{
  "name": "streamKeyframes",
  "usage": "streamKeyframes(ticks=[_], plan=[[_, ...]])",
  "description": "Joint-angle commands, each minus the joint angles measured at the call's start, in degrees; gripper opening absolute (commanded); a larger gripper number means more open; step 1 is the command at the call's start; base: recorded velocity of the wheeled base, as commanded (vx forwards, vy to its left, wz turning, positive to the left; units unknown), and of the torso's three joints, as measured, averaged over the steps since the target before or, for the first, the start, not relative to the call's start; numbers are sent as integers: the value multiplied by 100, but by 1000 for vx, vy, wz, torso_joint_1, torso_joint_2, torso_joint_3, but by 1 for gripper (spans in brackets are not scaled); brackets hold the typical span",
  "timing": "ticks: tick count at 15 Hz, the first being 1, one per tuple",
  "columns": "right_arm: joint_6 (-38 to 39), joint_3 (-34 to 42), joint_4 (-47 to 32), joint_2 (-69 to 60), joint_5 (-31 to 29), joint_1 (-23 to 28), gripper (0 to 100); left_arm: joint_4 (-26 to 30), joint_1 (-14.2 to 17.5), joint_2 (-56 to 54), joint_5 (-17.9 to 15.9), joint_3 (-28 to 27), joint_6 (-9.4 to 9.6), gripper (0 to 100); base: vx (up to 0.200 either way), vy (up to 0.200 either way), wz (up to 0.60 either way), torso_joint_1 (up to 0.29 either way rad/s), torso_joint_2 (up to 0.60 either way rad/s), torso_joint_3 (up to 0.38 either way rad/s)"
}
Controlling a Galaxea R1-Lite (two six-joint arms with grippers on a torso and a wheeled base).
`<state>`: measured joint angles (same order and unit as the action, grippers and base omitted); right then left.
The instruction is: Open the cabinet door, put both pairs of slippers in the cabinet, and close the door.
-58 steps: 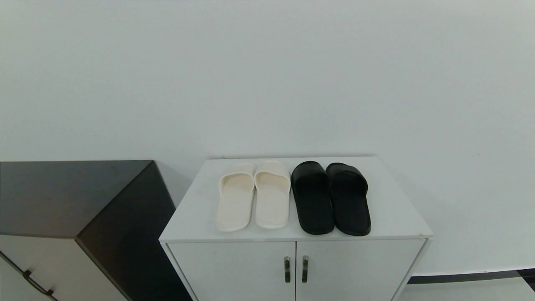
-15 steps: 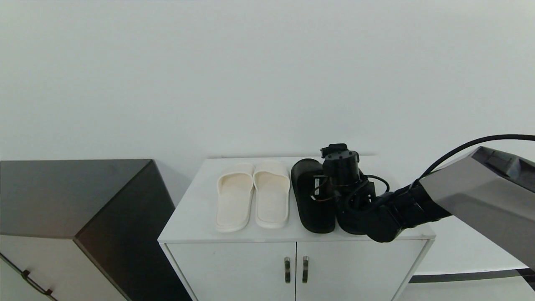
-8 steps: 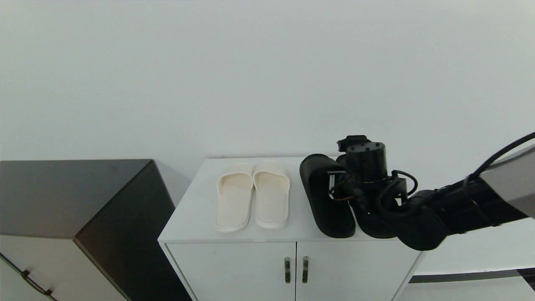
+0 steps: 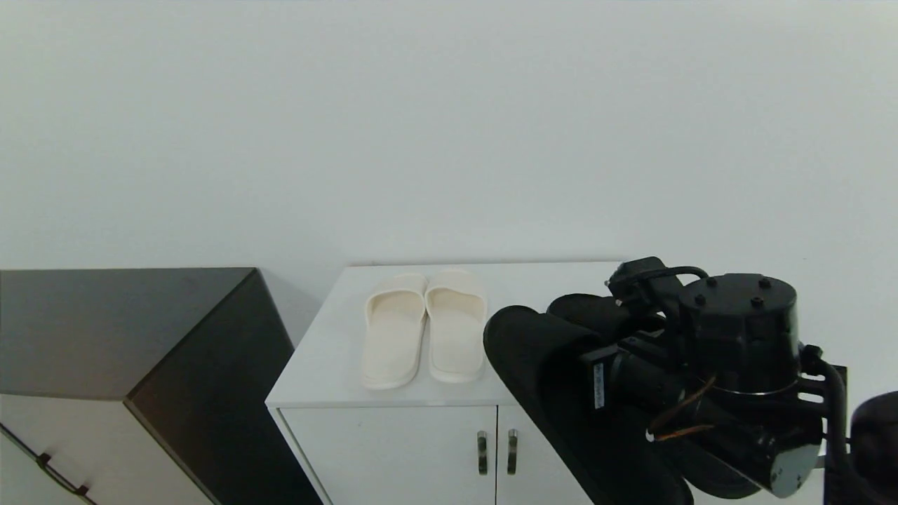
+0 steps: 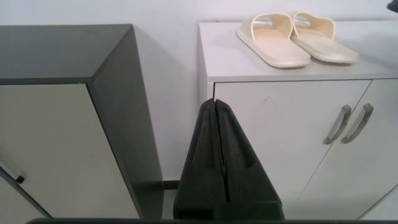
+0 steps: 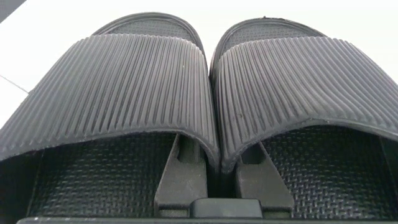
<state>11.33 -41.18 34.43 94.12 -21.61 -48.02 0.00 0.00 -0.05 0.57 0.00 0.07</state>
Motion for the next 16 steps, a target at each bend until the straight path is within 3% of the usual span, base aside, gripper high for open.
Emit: streamKeyframes(ticks=[1,7,16], plan=[[1,110,-24,-351,8,-182,0,0,0,5,4,0,-7,0,0,0,0,0,0,0],[36,295,38,-500,-18,-340,0,0,0,5,4,0,-7,0,0,0,0,0,0,0],[19,532,47,-544,105,-472,0,0,0,5,4,0,-7,0,-200,0,0,0,1,4]])
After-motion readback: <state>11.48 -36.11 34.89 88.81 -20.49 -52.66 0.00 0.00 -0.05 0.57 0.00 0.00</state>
